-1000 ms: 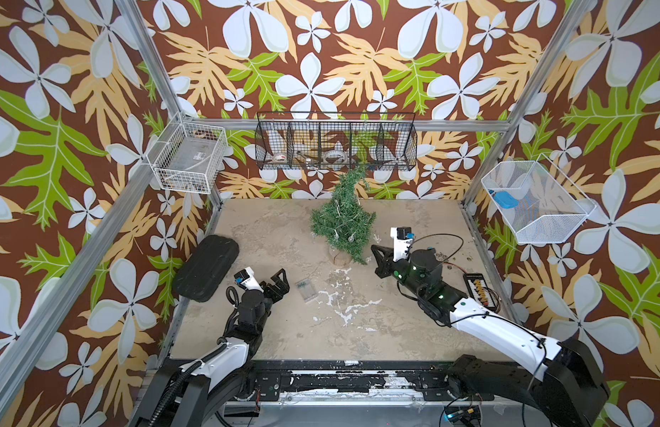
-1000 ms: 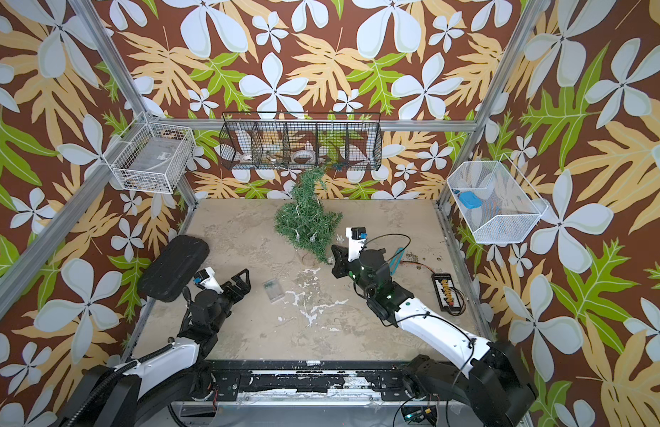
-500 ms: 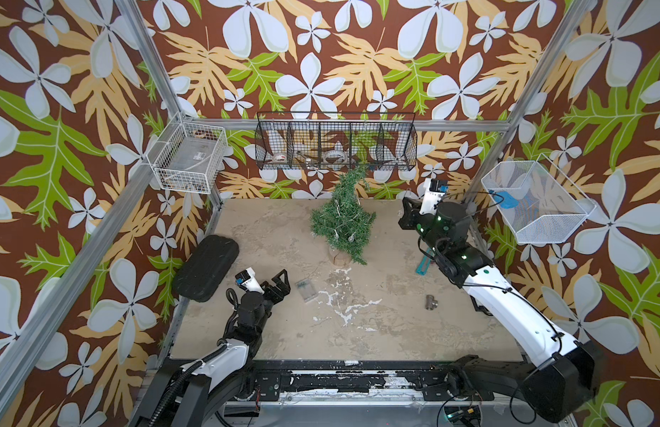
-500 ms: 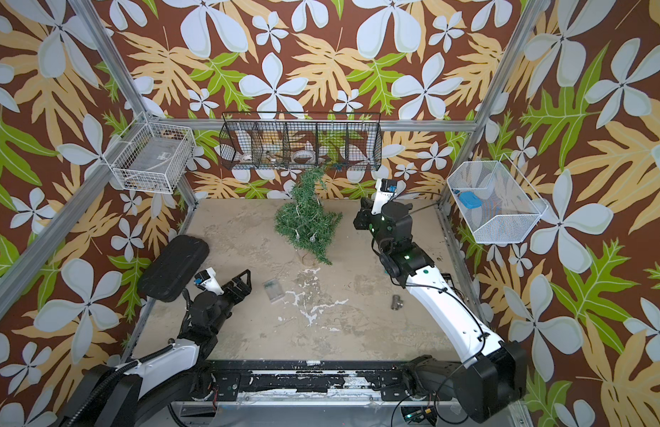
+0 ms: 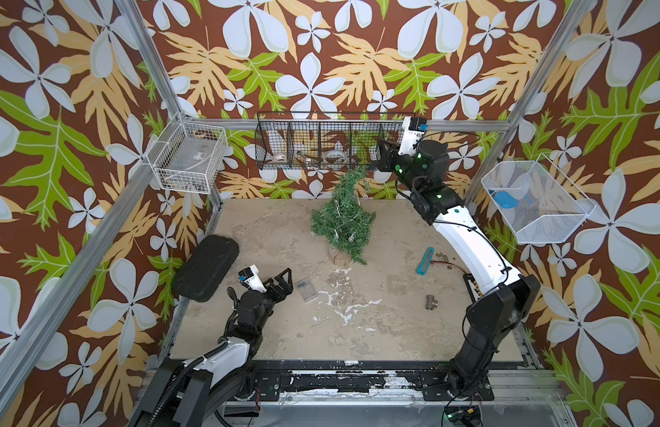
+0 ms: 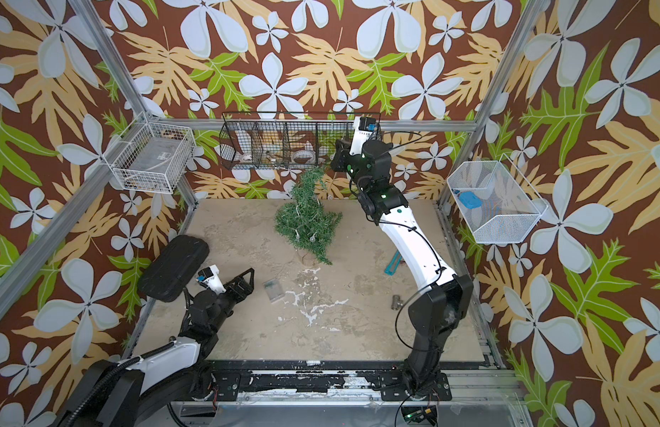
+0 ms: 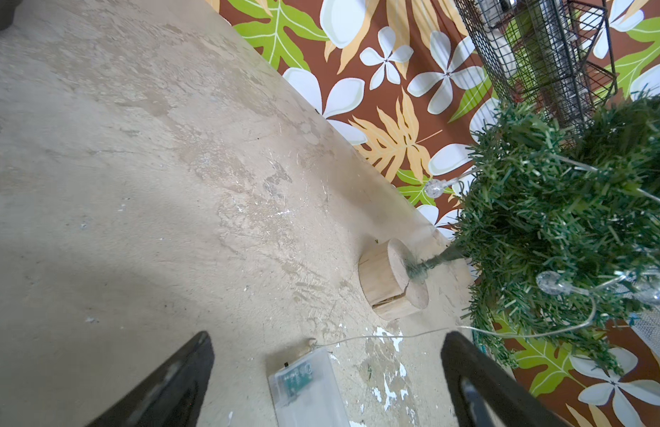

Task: Remove string lights from the small christmas tree
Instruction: Remove the light string from the Christmas tree.

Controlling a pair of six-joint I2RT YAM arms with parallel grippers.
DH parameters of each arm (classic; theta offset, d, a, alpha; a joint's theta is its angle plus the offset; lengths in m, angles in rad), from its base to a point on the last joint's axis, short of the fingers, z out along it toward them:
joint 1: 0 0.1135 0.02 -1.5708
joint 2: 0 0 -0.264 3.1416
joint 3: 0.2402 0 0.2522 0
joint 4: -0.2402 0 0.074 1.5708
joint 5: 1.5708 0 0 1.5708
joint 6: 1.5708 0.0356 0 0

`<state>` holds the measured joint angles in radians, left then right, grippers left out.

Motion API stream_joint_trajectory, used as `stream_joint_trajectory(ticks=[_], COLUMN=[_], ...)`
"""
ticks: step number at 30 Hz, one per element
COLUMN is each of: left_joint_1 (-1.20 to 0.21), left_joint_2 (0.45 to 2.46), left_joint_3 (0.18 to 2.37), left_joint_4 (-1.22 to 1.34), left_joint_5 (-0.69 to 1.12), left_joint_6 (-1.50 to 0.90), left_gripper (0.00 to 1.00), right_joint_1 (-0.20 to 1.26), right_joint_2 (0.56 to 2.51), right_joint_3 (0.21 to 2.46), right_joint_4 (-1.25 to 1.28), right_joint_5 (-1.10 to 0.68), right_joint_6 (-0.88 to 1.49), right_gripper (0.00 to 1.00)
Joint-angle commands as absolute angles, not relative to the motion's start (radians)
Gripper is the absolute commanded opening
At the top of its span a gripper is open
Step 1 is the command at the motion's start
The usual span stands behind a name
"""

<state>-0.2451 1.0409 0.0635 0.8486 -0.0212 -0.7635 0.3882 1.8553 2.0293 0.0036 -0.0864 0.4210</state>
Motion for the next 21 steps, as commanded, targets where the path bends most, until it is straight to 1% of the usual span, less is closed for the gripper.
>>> stream_joint_trajectory(ticks=[1,5,7,14,18,21], left_joint_1=[-0.247,-0.245,-0.246,-0.247,-0.246,-0.246], left_joint_2=[1.042,1.055,1.062,1.077,1.080,1.087], left_joint_3=[0.064,0.066,0.067,0.071,0.072,0.072], left_joint_4=[0.882,0.911,0.911,0.921,0.922,0.925], left_joint_5=[-0.011,0.008,0.015,0.030,0.035,0.037], left_joint_6=[-0.763,-0.762,-0.759,-0.759,-0.758,-0.760], left_gripper=[0.98,0.97,0.97,0.96,0.96,0.96], right_joint_1=[0.390,0.422,0.443,0.510,0.577,0.606], right_joint_2=[1.941,2.080,2.118,2.162,2.171,2.181], right_joint_3=[2.173,2.411,2.468,2.477,2.500,2.535], right_joint_4=[0.000,-0.040,-0.026,0.130,0.122,0.069], right_joint_5=[-0.178,-0.230,-0.231,-0.316,-0.382,-0.479], right_joint_6=[0.476,0.475,0.458,0.474,0.421,0.428], right_gripper=[0.00,0.00,0.00,0.00,0.00,0.00])
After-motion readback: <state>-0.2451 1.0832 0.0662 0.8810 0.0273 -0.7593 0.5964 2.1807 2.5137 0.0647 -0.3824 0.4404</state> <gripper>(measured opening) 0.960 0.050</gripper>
